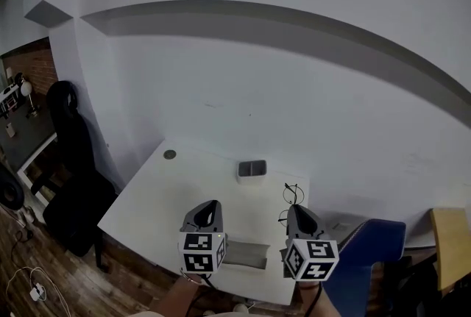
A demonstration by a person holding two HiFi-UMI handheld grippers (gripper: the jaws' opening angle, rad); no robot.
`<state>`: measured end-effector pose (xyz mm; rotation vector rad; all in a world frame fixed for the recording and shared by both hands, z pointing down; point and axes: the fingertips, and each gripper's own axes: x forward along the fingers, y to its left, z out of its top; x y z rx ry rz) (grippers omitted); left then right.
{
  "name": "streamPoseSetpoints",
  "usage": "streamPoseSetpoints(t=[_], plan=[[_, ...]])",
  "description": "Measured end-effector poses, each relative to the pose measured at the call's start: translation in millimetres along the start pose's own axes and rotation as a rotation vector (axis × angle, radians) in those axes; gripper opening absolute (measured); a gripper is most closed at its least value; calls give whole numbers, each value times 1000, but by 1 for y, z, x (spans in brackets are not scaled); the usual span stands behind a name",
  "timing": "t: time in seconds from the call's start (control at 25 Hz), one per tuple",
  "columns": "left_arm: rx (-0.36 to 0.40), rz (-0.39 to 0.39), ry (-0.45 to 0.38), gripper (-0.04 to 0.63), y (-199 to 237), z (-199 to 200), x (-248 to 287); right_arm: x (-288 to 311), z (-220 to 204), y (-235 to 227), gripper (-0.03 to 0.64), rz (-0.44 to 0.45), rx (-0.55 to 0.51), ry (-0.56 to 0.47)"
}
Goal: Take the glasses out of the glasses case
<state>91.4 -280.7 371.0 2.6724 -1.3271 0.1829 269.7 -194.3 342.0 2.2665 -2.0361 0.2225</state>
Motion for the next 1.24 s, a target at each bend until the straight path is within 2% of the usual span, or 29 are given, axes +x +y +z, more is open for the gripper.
streamPoseSetpoints(t=[0.4, 1.24], plan=[[15, -10, -4, 17, -1, -1, 8, -6, -3, -22, 41, -67, 58, -4], [10, -26, 0, 17, -6, -4, 21, -2, -3, -32, 42, -91, 45, -4]])
